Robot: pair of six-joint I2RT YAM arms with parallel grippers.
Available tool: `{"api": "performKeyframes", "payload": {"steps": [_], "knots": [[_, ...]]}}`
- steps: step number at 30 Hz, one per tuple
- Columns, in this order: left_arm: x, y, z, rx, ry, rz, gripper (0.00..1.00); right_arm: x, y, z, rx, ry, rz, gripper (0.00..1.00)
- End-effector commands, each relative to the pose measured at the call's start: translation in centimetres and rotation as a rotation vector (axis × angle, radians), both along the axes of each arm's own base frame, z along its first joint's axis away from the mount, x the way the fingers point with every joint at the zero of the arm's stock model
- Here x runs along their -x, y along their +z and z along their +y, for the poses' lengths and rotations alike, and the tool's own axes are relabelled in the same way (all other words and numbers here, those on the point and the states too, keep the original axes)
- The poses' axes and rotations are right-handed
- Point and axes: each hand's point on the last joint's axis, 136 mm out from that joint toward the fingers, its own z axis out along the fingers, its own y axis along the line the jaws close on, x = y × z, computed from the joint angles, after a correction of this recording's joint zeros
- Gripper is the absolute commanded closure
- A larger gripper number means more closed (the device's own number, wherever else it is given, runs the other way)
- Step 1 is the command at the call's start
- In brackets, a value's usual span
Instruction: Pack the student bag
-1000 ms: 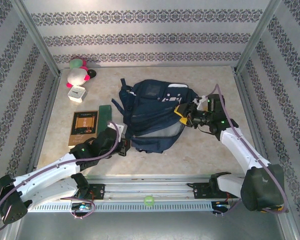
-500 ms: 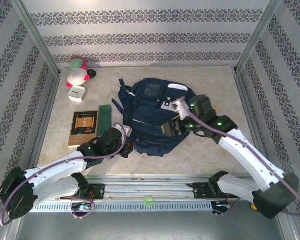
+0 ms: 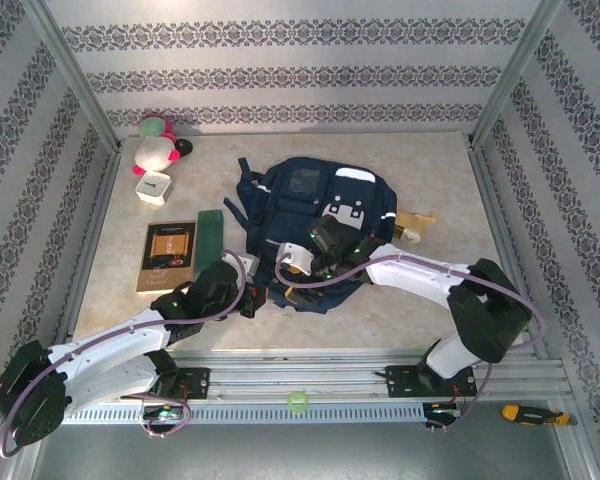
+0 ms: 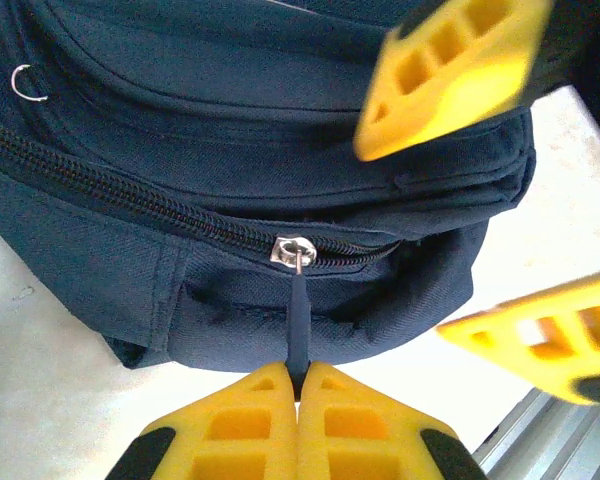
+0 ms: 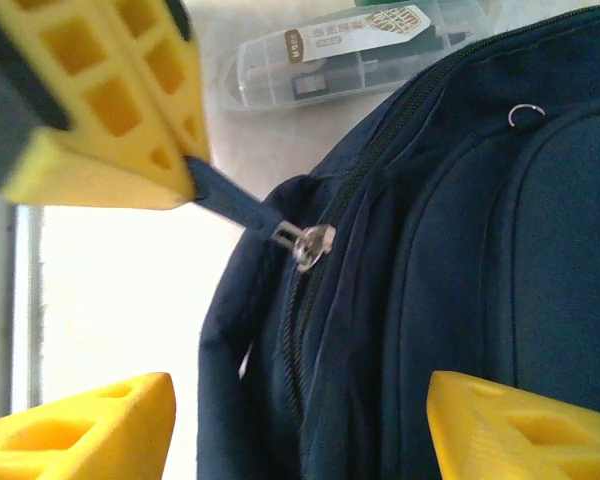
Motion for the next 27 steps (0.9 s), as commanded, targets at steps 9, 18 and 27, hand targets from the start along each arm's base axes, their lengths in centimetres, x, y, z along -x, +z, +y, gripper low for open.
{"api": "performKeyframes", "payload": {"steps": [9, 18, 27], "knots": [[-1.9, 0.5, 2.3, -0.072, 0.111, -0.055, 1.00, -1.8, -0.5, 1.3, -0.018, 0.086, -0.209, 0.90], [-5.0, 0.7, 6.1, -0.151, 0.230, -0.083, 1.00, 2.0, 5.1, -2.7, -0.085, 0.225, -0.190, 1.00], [-10.1, 0.1, 8.0, -0.146, 0.290, -0.093, 1.00, 4.1, 13.2, -6.3, -0.298, 0.271, -0.187, 1.00]]}}
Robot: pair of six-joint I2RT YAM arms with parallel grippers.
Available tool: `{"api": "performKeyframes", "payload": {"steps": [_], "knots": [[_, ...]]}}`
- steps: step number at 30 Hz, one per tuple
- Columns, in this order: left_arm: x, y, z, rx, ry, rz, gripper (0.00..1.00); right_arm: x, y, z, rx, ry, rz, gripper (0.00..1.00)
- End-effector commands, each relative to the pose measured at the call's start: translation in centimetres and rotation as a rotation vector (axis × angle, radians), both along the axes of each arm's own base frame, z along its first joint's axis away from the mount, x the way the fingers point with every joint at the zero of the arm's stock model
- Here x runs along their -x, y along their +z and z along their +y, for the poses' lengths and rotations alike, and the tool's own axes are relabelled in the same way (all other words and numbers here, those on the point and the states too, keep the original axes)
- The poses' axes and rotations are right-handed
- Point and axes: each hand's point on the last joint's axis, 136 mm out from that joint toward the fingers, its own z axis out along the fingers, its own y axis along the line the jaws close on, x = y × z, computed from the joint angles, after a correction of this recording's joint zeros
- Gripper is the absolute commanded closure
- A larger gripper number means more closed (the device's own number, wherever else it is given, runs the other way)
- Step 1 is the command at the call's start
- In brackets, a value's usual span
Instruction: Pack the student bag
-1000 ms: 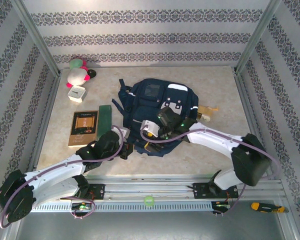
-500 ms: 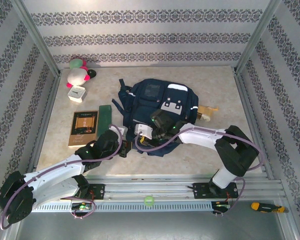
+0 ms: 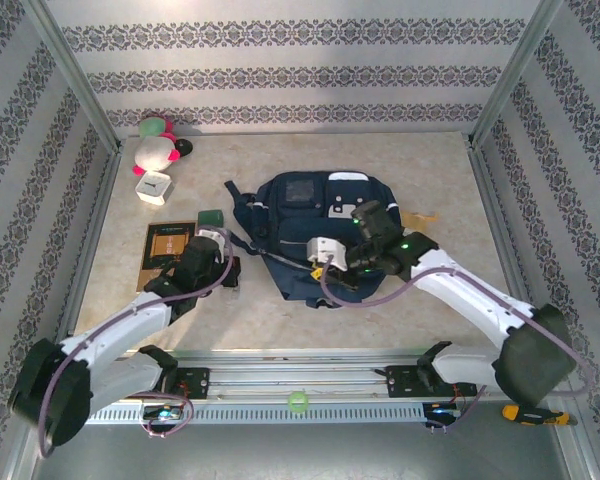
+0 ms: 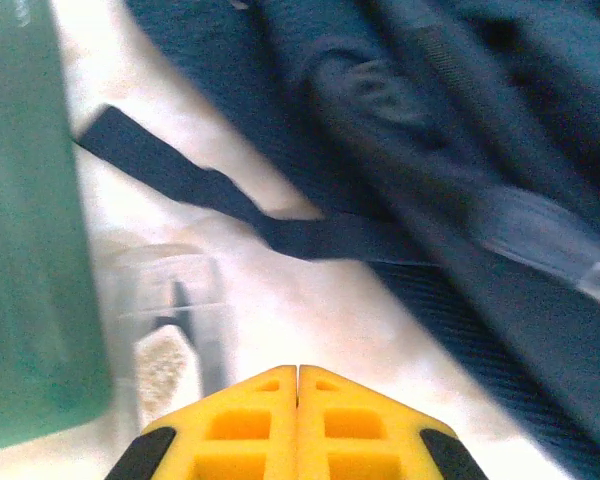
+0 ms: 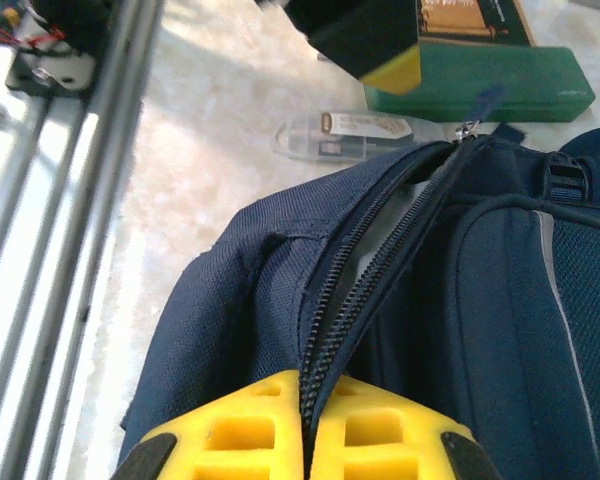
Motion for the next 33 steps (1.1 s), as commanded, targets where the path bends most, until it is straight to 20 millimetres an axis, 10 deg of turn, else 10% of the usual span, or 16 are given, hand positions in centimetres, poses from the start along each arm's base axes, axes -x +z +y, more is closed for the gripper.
{"api": "performKeyframes", "payload": {"steps": [1, 10, 12, 15, 24, 33], "knots": [[-2.8, 1.0, -0.4, 0.001, -0.021, -0.057, 1.00, 2.5, 5.1, -0.3, -0.151, 0.134, 0.002, 1.00], [-7.5, 2.1, -2.3, 0.079, -0.077, -0.088, 1.00, 3.3, 6.1, -1.2, -0.159, 0.159, -0.002, 1.00], [-6.5, 4.9, -4.3, 0.205, -0.165, -0.132, 0.72, 2.5, 5.5, -1.1, -0.139, 0.151, -0.015, 1.00], [-4.2, 6.1, -4.8, 0.297, -0.191, -0.108, 0.56, 2.0, 5.1, -0.9, -0.127, 0.151, -0.013, 1.00], [3.3, 7.8, -5.3, 0.587, -0.238, -0.044, 0.34, 1.8, 5.6, -0.7, -0.139, 0.166, 0.000, 1.00], [3.9, 6.5, -6.0, 0.736, -0.219, 0.009, 0.29, 2.0, 6.0, -0.5, -0.154, 0.172, 0.014, 1.00]]}}
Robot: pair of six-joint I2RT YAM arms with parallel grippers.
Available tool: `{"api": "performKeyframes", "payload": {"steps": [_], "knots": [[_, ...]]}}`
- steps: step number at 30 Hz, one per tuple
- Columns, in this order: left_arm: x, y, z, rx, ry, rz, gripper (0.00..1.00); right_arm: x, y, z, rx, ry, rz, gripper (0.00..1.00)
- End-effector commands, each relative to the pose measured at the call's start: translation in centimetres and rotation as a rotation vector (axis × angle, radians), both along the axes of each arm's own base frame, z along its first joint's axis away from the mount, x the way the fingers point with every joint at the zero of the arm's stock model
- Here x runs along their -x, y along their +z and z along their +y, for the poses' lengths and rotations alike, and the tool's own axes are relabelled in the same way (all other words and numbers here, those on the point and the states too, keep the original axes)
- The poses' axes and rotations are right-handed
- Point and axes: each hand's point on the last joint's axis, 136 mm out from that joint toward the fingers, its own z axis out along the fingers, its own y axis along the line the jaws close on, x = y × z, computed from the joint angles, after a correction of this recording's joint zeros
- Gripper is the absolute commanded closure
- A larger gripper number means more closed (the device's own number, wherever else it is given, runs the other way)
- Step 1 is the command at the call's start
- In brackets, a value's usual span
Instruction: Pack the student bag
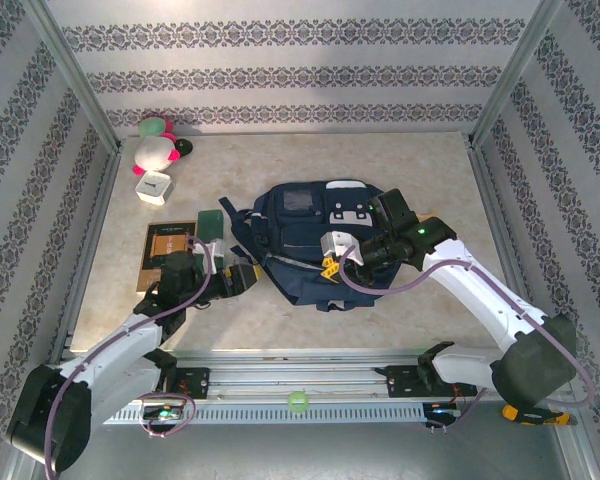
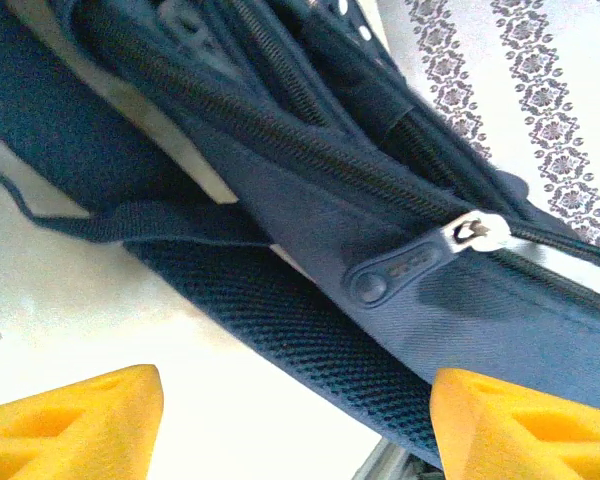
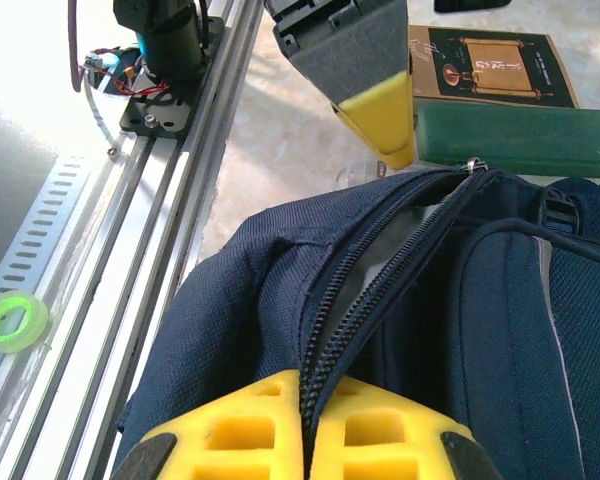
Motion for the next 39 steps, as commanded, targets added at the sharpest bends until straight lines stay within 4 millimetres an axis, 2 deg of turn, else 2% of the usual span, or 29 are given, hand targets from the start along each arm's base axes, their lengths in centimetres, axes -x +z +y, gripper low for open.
{"api": "performKeyframes", "payload": {"steps": [1, 8, 11, 15, 16, 20, 26, 29, 33, 39], "knots": [[-1.1, 3.5, -1.1, 0.114, -0.020, -0.083, 0.29, 0.2, 2.9, 0.7, -0.100, 0.050, -0.037, 1.00], [-2.3, 4.8, -2.5, 0.216, -0.040, -0.107, 0.31, 0.1, 2.9, 0.7, -0.098, 0.037, -0.026, 1.00], [-2.5, 4.7, -3.3, 0.218, -0.066, -0.104, 0.30, 0.1, 3.1, 0.7, -0.099, 0.034, -0.027, 1.00], [-2.9, 4.6, -3.8, 0.226, -0.072, -0.107, 0.32, 0.1, 3.2, 0.7, -0.100, 0.032, -0.024, 1.00], [-2.9, 4.8, -3.9, 0.229, -0.078, -0.111, 0.35, 0.1, 3.1, 0.7, -0.098, 0.031, -0.020, 1.00], [-3.1, 5.3, -3.9, 0.238, -0.066, -0.124, 0.56, 0.2, 3.0, 0.7, -0.097, 0.030, -0.014, 1.00], [-2.7, 5.6, -3.6, 0.221, -0.061, -0.130, 0.81, 0.0, 2.5, 0.6, -0.079, 0.017, -0.014, 1.00], [-2.5, 5.3, -3.2, 0.189, -0.052, -0.131, 0.91, 0.0, 2.4, 0.5, -0.073, 0.013, -0.017, 1.00], [-2.4, 3.5, -1.9, 0.064, 0.004, -0.114, 1.00, 0.3, 2.6, 0.3, -0.074, 0.016, -0.016, 1.00], [-3.0, 0.7, 2.6, -0.249, 0.163, -0.114, 1.00, 1.5, 3.2, -0.3, -0.069, 0.030, -0.021, 1.00]]}}
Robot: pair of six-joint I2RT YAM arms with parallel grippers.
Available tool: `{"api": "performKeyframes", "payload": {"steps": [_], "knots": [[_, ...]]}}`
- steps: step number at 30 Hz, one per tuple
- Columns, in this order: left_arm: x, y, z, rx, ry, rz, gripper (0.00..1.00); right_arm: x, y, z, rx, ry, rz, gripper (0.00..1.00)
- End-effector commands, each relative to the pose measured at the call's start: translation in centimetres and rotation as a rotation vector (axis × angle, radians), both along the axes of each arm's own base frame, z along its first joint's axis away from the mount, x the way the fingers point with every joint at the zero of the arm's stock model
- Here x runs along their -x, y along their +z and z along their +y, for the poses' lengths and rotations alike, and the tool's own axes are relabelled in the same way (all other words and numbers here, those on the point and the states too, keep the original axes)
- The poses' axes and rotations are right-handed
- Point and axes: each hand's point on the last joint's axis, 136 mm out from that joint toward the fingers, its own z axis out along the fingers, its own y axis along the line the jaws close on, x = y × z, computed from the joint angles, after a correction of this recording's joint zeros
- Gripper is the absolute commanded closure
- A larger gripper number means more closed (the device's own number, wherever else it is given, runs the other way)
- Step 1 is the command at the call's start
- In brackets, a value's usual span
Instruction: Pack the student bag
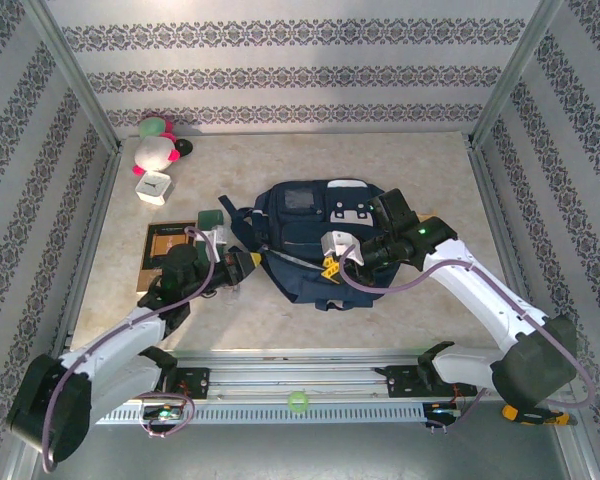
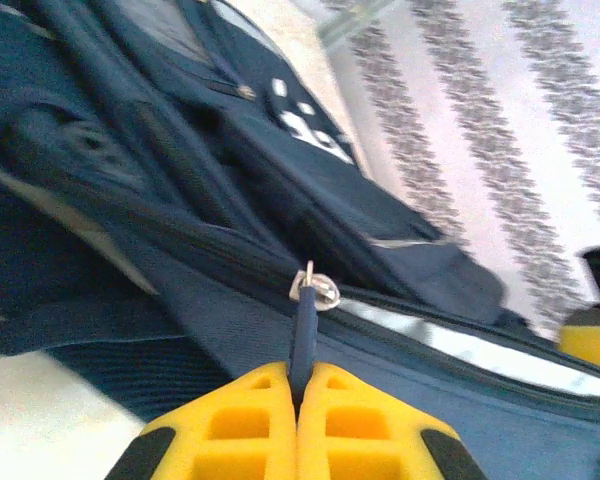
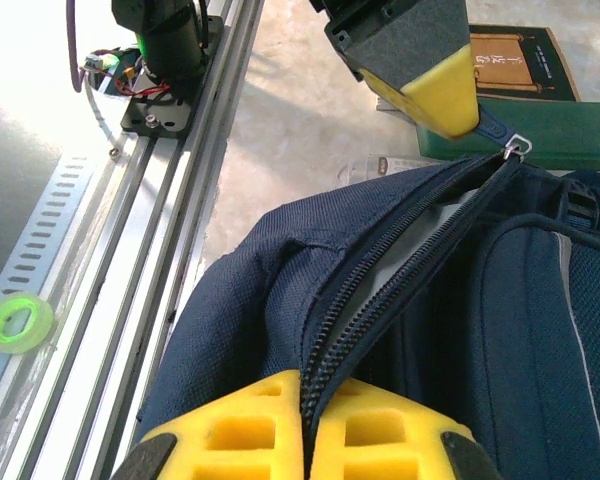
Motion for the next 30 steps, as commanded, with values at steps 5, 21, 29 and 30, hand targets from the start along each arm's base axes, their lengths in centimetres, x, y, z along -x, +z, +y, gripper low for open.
{"api": "performKeyframes", "payload": {"steps": [5, 21, 29, 30], "knots": [[-2.1, -4.7, 5.5, -0.389, 0.200, 0.022, 1.00, 2.6, 4.5, -0.4, -0.102, 0.062, -0.028, 1.00], [-7.6, -4.3, 5.8, -0.491, 0.245, 0.017, 0.80, 0.2, 2.8, 0.3, -0.073, 0.065, -0.058, 1.00], [-4.8, 1.3, 8.7, -0.601, 0.291, -0.124, 0.46, -2.5, 1.6, 2.0, -0.005, 0.152, -0.171, 1.00], [-4.7, 1.7, 8.8, -0.619, 0.288, -0.139, 0.45, -2.7, 1.3, 2.3, 0.010, 0.168, -0.183, 1.00]]}}
